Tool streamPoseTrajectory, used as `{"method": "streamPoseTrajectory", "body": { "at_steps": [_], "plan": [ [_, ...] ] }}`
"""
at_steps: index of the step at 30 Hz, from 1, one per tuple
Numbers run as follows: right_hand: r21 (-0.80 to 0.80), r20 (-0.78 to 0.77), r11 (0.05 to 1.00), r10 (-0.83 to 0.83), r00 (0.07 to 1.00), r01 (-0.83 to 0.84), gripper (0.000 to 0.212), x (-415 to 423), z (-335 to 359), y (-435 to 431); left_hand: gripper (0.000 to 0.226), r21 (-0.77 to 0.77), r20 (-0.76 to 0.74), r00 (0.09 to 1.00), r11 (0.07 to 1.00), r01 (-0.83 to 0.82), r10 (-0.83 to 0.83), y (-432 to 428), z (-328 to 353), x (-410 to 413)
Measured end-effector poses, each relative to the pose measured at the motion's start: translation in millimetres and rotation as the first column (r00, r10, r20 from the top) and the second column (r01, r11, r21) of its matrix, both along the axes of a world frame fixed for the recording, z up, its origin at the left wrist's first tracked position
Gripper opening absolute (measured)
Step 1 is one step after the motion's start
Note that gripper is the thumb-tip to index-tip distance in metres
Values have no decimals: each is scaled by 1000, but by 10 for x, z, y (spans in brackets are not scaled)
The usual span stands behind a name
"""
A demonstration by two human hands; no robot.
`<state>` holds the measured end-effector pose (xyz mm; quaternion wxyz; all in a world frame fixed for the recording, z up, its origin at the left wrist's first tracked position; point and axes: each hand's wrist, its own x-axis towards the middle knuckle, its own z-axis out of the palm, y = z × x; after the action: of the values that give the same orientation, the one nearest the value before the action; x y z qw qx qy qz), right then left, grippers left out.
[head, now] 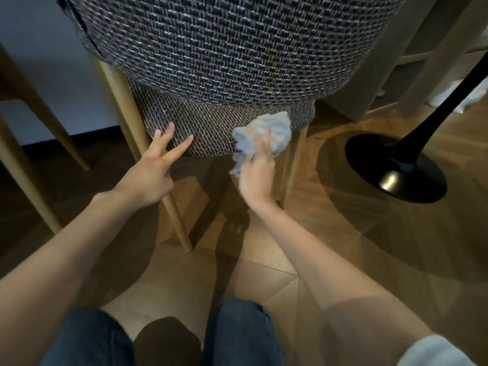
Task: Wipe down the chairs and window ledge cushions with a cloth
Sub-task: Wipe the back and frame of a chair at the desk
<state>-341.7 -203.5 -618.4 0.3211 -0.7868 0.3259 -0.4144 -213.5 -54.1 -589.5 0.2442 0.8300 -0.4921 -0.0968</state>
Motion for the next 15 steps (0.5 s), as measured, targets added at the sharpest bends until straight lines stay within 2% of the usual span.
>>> {"method": "streamPoseTrajectory", "body": {
  "at_steps": [3, 8, 12, 15],
  "plan": [
    [-36, -47, 988, 145, 988, -147, 56, 128, -30, 537, 91, -47, -92, 996, 999, -6, 1, 133, 59, -2],
    [-2, -166, 963, 265, 950, -270, 57, 301, 58, 924, 85, -83, -213, 972, 989, -122, 102, 534, 2, 60],
    [-27, -321, 899, 405, 856, -436, 58, 313, 137, 1023, 72, -162, -370, 899, 937, -310, 233, 806, -47, 147],
    [23, -392, 846, 499, 773, -533, 60, 279, 253, 974, 67, -185, -395, 885, 922, -340, 247, 953, 0, 197]
  ]
}}
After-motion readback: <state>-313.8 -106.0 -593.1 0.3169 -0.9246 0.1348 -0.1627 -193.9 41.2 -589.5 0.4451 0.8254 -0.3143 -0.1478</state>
